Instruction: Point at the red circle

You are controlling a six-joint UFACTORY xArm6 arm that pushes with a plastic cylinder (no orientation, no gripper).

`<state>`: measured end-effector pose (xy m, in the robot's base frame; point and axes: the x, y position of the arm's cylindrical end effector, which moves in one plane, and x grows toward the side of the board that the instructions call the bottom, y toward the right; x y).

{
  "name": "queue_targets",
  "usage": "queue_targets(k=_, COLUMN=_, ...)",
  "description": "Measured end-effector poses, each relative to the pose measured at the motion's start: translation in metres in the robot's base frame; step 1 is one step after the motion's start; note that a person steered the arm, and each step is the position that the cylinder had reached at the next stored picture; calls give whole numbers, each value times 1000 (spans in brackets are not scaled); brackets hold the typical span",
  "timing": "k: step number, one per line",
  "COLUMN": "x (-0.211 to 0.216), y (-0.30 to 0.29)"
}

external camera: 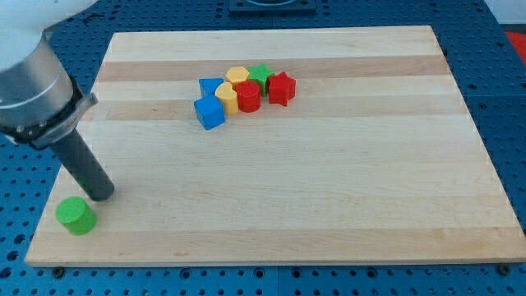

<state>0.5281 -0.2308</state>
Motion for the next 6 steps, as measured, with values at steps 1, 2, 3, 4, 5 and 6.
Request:
queue_targets(k=1, x=-15, y=23)
queue_targets(k=2, x=-28, y=90)
queue_targets(k=3, x=-45, y=159)
queue_targets(k=4, x=-75, y=215)
queue_targets(k=5, x=-115, y=226)
queue_targets(k=6, x=-140, y=207)
